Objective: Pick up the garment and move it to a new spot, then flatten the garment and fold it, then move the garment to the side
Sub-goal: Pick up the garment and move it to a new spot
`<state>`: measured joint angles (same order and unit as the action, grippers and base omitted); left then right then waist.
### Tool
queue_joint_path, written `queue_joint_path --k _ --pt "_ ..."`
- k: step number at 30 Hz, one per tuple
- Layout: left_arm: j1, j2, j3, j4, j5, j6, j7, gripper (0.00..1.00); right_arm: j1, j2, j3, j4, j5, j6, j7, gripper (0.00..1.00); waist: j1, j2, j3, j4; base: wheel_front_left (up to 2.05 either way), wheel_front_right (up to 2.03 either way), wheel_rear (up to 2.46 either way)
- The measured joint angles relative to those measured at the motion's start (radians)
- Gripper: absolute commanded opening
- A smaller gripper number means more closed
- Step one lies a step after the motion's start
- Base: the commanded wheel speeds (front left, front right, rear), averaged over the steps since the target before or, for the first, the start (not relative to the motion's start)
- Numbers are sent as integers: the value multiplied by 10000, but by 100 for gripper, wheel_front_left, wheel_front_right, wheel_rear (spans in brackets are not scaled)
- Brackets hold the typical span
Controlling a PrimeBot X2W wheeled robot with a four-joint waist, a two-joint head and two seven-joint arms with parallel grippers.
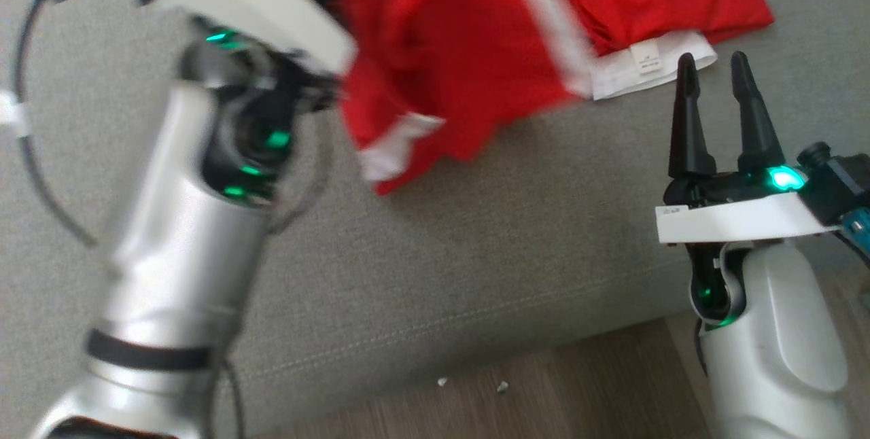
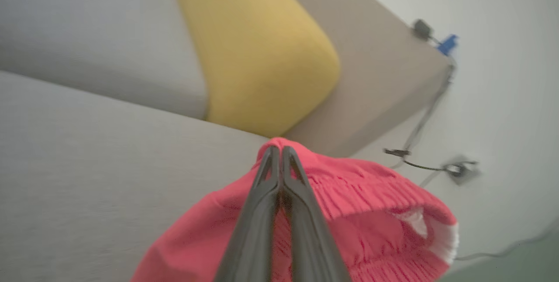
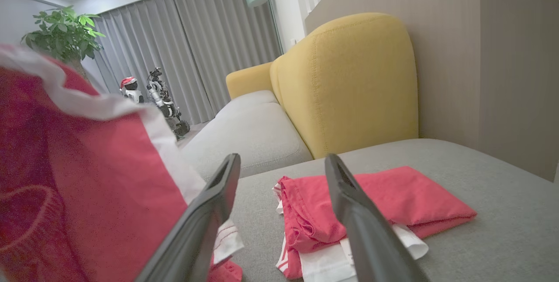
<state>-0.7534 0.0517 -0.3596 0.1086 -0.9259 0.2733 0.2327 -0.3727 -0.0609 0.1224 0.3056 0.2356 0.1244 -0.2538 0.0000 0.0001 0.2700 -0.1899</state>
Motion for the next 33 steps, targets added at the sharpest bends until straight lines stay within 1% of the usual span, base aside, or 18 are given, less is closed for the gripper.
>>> queue_joint_path --k 3,6,9,13,14,15,16,22,27,28,33 --pt "-128 575 736 1628 178 -6 -594 0 -83 0 167 -27 0 0 2 100 0 0 260 32 0 0 0" --pt "-529 1277 1241 3070 525 -194 -1358 0 -318 4 424 -100 0 0 0 100 0 0 561 22 0 0 0" --pt "-1215 1697 1511 4213 748 -541 -1942 0 -540 8 593 -186 0 0 0 100 0 0 877 -20 0 0 0" --pt "-2002 2125 1522 5532 1099 -823 -2382 0 -631 8 855 -201 4 0 0 100 0 0 1238 -106 0 0 0" --pt "-2098 2228 1480 5843 1210 -878 -2447 34 -631 8 920 -203 6 0 0 100 1 0 1304 -127 0 0 0" --pt "-2158 2324 1452 6144 1333 -901 -2556 95 -631 8 980 -201 13 0 0 100 1 0 1361 -144 0 0 0" --pt "-2183 2401 1440 6401 1444 -955 -2736 100 -631 8 1028 -201 17 0 0 100 1 -1 1402 -153 0 0 0" --pt "-2521 2556 1482 7482 1651 -1170 -3939 100 -666 8 1101 -128 71 2 0 100 1 -1 1361 70 0 0 0" --pt "-2630 2594 1526 7988 1722 -1563 -4523 100 -666 6 1011 -8 -36 0 0 100 0 0 1036 401 0 0 0" --pt "-2630 2594 1526 7988 1722 -1563 -4523 100 -666 6 1011 -8 -36 0 0 100 0 0 1036 401 0 0 0" --pt "-2440 2569 1707 7781 1720 -2167 -4809 100 -617 6 859 171 -238 0 -4 100 0 0 596 844 0 0 0"
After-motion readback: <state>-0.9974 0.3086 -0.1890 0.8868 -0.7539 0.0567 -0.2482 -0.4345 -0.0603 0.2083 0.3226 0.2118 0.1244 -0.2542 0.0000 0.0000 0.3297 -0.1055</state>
